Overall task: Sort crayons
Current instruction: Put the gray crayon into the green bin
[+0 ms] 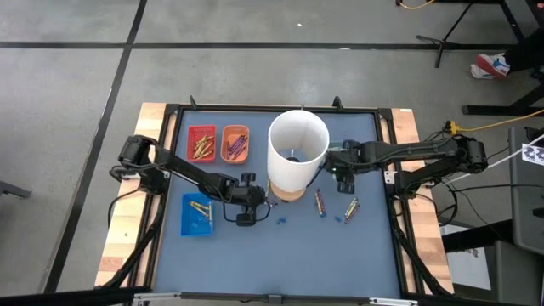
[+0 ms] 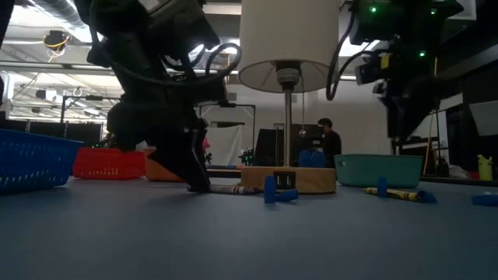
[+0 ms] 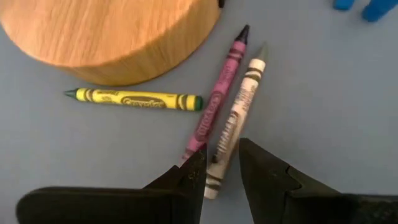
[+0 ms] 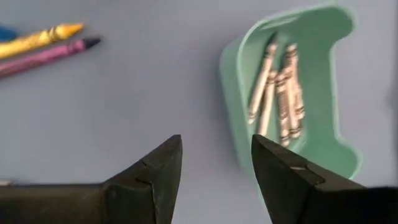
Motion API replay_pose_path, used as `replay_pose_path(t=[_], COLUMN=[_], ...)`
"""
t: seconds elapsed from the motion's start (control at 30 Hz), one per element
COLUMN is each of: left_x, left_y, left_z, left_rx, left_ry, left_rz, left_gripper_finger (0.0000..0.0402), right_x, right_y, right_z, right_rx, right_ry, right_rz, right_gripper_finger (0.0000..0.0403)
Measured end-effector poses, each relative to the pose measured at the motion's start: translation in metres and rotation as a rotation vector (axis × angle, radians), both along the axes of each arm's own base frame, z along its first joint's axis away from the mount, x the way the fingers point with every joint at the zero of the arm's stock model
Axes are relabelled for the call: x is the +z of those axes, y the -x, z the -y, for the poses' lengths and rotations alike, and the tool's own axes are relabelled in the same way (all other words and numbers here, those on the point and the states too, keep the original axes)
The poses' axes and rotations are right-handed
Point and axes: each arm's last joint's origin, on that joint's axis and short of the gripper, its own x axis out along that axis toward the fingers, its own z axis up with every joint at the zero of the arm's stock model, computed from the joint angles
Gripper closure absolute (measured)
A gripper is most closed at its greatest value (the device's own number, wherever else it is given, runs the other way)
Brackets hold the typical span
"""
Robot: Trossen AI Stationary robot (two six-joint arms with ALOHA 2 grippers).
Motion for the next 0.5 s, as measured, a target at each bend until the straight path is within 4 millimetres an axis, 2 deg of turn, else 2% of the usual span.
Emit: replay_pose_path(t=[0.13,0.33,0.5], left_x=[-0.006,-0.006,-0.007], left_y=[-0.001,-0.001,-0.001], left_z=[0.000,0.001,0.001], left_rx=[0.002,-0.006,-0.019], left_ry=[-0.003,0.019,0.050], left_rz=[-0.012,-0.020,-0.027], left_gripper_finger=[0.0315,0.0315,0.0319], right_x=[-0.001,-0.002,-0.002], right_y=[0.006,0.011,0.011], right_z=[-0.002,-0.003,-0.015], right_rx=[-0.003,-0.099,-0.097], right_ry=[-0.051,-0.106,-0.195], right_rz=[-0.058,-0.092,-0.090], right_gripper_finger=[0.0212,0.0212,0.0212])
